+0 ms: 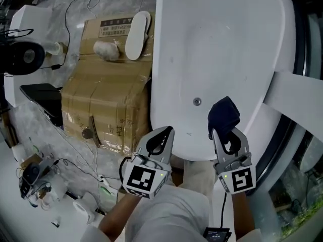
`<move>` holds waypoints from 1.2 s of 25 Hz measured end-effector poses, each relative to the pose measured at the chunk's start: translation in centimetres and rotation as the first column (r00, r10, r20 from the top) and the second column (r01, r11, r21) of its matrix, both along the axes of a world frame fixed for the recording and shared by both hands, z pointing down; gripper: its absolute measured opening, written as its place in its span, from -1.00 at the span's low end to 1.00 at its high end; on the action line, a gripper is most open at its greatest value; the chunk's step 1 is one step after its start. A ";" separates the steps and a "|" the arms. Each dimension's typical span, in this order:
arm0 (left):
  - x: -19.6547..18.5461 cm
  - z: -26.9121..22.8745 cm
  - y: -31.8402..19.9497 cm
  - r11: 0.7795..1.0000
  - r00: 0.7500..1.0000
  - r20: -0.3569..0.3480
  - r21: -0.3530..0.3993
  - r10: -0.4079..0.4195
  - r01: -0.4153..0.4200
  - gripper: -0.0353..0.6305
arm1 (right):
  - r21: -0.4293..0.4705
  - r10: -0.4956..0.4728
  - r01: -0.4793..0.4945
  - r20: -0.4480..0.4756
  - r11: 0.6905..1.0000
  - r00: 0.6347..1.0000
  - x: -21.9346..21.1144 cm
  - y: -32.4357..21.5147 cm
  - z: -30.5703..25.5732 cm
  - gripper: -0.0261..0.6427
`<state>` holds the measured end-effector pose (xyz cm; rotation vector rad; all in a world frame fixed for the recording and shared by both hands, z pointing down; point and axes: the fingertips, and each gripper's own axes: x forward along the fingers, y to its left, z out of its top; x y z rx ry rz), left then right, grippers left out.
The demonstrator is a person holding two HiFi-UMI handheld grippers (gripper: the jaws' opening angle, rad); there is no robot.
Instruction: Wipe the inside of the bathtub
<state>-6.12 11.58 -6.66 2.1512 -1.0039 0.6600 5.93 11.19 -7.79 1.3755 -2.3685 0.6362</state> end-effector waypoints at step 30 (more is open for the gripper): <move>2.0 26.5 -9.3 0.992 0.993 -0.001 -0.036 -0.117 0.117 -0.90 | 0.011 -0.139 0.138 0.025 0.990 0.990 -3.0 -13.5 32.1 -0.70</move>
